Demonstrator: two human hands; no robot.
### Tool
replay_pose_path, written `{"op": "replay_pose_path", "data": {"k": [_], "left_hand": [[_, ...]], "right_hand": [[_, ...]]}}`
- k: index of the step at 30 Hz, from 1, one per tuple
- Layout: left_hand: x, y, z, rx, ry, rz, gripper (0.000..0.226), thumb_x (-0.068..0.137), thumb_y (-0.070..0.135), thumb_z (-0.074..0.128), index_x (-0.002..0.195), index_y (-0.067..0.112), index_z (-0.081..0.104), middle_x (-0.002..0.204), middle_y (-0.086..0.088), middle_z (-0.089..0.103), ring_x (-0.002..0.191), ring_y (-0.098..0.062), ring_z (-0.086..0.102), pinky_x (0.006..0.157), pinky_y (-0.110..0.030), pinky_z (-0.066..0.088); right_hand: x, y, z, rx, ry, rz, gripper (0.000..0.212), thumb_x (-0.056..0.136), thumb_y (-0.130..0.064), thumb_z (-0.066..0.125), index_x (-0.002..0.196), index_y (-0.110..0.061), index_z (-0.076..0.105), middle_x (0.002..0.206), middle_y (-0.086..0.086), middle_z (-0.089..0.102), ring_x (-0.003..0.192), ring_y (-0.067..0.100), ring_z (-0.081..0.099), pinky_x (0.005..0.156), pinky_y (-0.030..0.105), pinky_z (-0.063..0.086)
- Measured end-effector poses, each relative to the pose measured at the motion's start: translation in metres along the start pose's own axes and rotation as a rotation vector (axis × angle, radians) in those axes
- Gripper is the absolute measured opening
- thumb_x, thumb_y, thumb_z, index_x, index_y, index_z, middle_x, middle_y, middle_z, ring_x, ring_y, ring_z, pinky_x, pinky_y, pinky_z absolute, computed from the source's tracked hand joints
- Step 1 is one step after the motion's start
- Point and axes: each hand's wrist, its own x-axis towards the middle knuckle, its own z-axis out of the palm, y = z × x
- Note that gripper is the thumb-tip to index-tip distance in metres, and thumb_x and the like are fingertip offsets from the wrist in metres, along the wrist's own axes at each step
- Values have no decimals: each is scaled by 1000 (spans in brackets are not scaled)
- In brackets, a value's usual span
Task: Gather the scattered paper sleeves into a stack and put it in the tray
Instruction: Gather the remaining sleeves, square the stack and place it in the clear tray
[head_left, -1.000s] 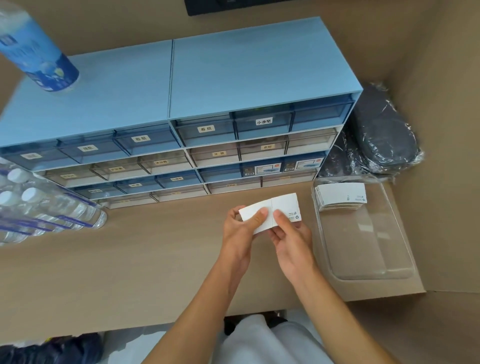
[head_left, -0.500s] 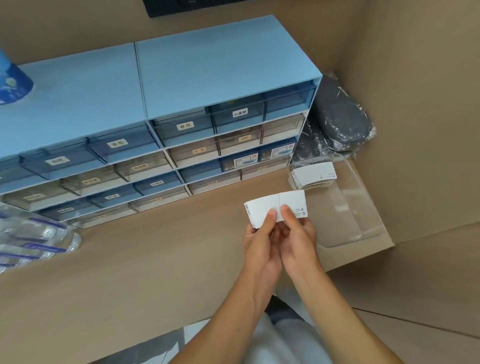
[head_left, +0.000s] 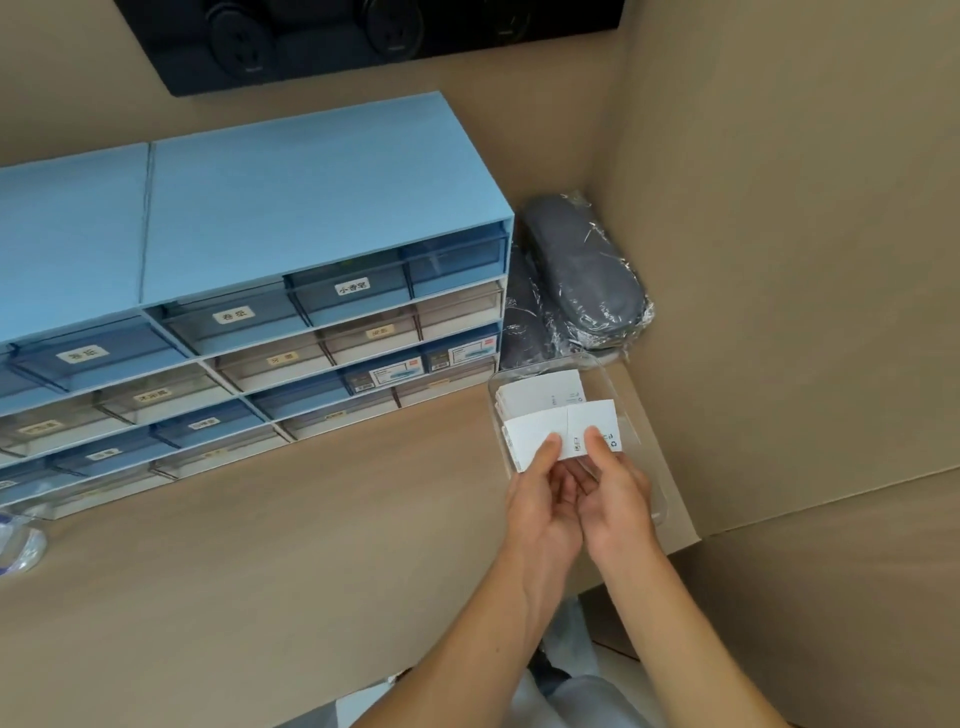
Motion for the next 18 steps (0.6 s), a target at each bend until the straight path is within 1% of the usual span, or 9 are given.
{"op": "replay_pose_path", "data": {"k": [1,2,4,5,8,11,12,15,18], "left_hand": [[6,-7,5,-6,20,2,49,85,4,74,132,-2,61,128,-22,67,103,-25,67,100,-31,52],[11,-12,8,-2,39,5,49,84,5,75,131,-1,62,129,-21,67,98,-24,68,94,-30,54],[20,-21,15,-2,83,9,50,84,7,76,132,0,62,129,-19,68,82,-20,67,81,-26,54],[25,-26,18,-3,105,12,52,83,8,77,132,-1,62,127,-18,69,77,-18,64,77,-25,53],[40,-34,20,12,187,17,54,84,12,77,134,-2,60,104,-13,68,65,-14,57,60,-22,49],[52,-32,18,42,279,15,49,86,16,76,130,1,63,91,-8,67,60,-12,55,42,-19,46],[56,-30,16,48,304,18,45,86,16,76,127,3,65,86,-7,67,59,-12,55,38,-18,46],[65,-26,15,57,354,39,33,85,17,76,116,7,69,78,-7,66,56,-13,55,34,-15,43],[73,-24,16,63,378,55,24,87,16,76,107,6,68,73,-8,63,48,-13,52,33,-16,43]], "right_hand": [[8,-5,-4,-12,19,23,33,87,-16,72,115,1,66,103,21,76,84,28,76,66,32,59],[14,-8,-7,-16,42,45,35,86,-16,73,116,2,66,106,22,75,84,28,76,68,33,58],[27,-14,-14,-21,65,90,37,86,-15,73,117,2,66,108,23,74,82,27,75,67,33,57],[33,-16,-18,-20,68,114,37,85,-15,74,117,3,66,106,22,74,79,26,75,66,32,57],[48,-15,-25,-30,83,201,37,85,-17,73,115,5,67,97,18,76,71,22,72,63,29,54],[60,-9,-27,-50,53,332,39,90,-22,68,120,3,65,110,19,72,84,24,66,72,29,49],[62,-7,-26,-52,42,365,38,92,-24,66,120,1,65,108,18,72,83,23,66,74,29,49],[71,1,-22,-75,65,404,37,92,-26,66,116,2,66,93,13,71,74,20,62,72,29,48],[83,5,-17,-128,122,410,37,91,-27,68,115,2,66,87,13,68,67,19,57,65,28,47]]}}
